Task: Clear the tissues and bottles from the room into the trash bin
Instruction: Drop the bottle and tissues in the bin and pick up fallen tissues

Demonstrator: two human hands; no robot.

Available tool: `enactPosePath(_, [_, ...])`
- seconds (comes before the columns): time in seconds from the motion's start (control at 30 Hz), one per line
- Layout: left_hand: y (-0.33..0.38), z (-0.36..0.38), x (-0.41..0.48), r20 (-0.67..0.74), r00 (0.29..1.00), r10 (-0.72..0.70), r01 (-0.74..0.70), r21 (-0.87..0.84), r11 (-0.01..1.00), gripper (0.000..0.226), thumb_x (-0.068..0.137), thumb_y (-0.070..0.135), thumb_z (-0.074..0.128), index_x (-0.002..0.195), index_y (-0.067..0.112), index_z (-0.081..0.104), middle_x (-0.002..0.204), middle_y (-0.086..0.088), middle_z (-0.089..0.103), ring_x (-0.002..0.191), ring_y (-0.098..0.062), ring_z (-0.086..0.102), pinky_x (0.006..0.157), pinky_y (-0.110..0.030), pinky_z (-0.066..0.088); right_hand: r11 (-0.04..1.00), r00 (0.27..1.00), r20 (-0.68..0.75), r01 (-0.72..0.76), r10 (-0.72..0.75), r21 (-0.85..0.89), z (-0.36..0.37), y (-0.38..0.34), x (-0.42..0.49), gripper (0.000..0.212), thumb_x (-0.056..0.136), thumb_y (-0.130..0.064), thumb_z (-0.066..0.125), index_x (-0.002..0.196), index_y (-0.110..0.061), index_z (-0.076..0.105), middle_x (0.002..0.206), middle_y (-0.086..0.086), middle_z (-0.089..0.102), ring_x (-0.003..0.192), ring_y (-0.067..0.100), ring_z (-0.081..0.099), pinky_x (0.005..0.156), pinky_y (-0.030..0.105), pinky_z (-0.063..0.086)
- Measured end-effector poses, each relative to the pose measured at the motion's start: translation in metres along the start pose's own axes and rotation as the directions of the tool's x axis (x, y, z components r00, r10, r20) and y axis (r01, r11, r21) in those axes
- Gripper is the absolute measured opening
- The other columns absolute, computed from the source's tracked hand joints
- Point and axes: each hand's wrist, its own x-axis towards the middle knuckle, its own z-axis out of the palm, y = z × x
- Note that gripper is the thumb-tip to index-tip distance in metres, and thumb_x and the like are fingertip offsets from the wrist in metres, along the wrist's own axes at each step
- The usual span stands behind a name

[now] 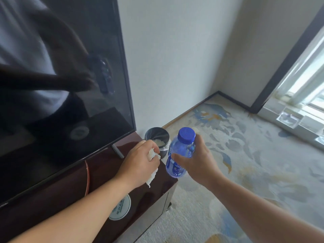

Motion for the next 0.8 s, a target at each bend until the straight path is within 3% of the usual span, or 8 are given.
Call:
enactPosePath(0.1, [0.019, 0.010, 0.007, 0.023, 1.000, 0.017, -0.017, -0.009, 1.000, 0.007, 0.087, 0.019, 0.057, 0.090, 0.026, 0.057, 0.095, 0.015, 0.053, 0.089, -0.012, 0.054, 0.077, -0.029, 0.046, 1.000, 1.000, -0.010, 0.010, -0.011, -0.019, -0.023, 0.004, -0.001, 0.061, 0.077, -0.031, 0.076, 0.125, -0.036, 0.038, 0.102, -0.018, 0.050, 0.086, -0.003, 0.052, 0.063, 0.018, 0.038])
enactPosePath(0.23, [0.045, 0.031, 0.022, 0.016, 0.999, 0.038, -0.039, 0.011, 0.999, 0.012, 0.086, 0.017, 0.058, 0.090, 0.028, 0.057, 0.093, 0.017, 0.053, 0.087, -0.004, 0.050, 0.071, -0.014, 0.036, 0.999, 0.999, 0.007, 0.033, -0.032, -0.039, -0.058, 0.014, 0.009, 0.061, 0.078, -0.034, 0.074, 0.126, -0.038, 0.037, 0.097, -0.028, 0.044, 0.087, -0.003, 0.051, 0.062, 0.016, 0.036])
enactPosePath(0.33, [0.068, 0.052, 0.036, 0.016, 1.000, 0.021, -0.021, 0.029, 0.999, 0.012, 0.086, 0.018, 0.057, 0.089, 0.030, 0.056, 0.092, 0.018, 0.052, 0.084, -0.001, 0.050, 0.072, -0.021, 0.037, 0.998, 0.998, 0.020, 0.053, -0.052, -0.034, -0.086, 0.026, 0.023, 0.059, 0.079, -0.034, 0.074, 0.125, -0.038, 0.037, 0.095, -0.029, 0.044, 0.083, -0.011, 0.047, 0.060, 0.013, 0.032])
enactPosePath(0.53, [0.118, 0.109, 0.067, 0.011, 0.999, -0.037, 0.036, 0.046, 0.998, 0.013, 0.087, 0.019, 0.057, 0.088, 0.032, 0.054, 0.095, 0.013, 0.054, 0.088, -0.008, 0.053, 0.080, -0.033, 0.047, 0.996, 0.994, 0.082, 0.071, -0.067, -0.054, -0.149, 0.063, 0.061, 0.062, 0.077, -0.038, 0.075, 0.126, -0.035, 0.037, 0.106, -0.014, 0.048, 0.088, 0.005, 0.054, 0.063, 0.023, 0.040])
enactPosePath(0.67, [0.138, 0.137, 0.084, 0.009, 0.999, -0.050, 0.050, 0.069, 0.996, 0.019, 0.086, 0.022, 0.058, 0.081, 0.039, 0.050, 0.094, 0.012, 0.054, 0.084, -0.006, 0.054, 0.076, -0.033, 0.049, 0.998, 0.995, 0.091, 0.052, -0.047, -0.044, -0.182, 0.086, 0.085, 0.063, 0.076, -0.038, 0.076, 0.126, -0.034, 0.037, 0.110, -0.011, 0.049, 0.095, 0.012, 0.053, 0.069, 0.029, 0.043])
enactPosePath(0.8, [0.147, 0.151, 0.102, -0.007, 0.998, -0.067, 0.067, 0.084, 0.994, 0.014, 0.086, 0.022, 0.060, 0.085, 0.035, 0.055, 0.096, 0.011, 0.055, 0.085, -0.005, 0.054, 0.077, -0.031, 0.049, 0.998, 0.994, 0.099, 0.042, -0.038, -0.039, -0.199, 0.100, 0.103, 0.062, 0.076, -0.038, 0.076, 0.124, -0.033, 0.038, 0.110, -0.012, 0.049, 0.098, 0.013, 0.053, 0.079, 0.037, 0.050])
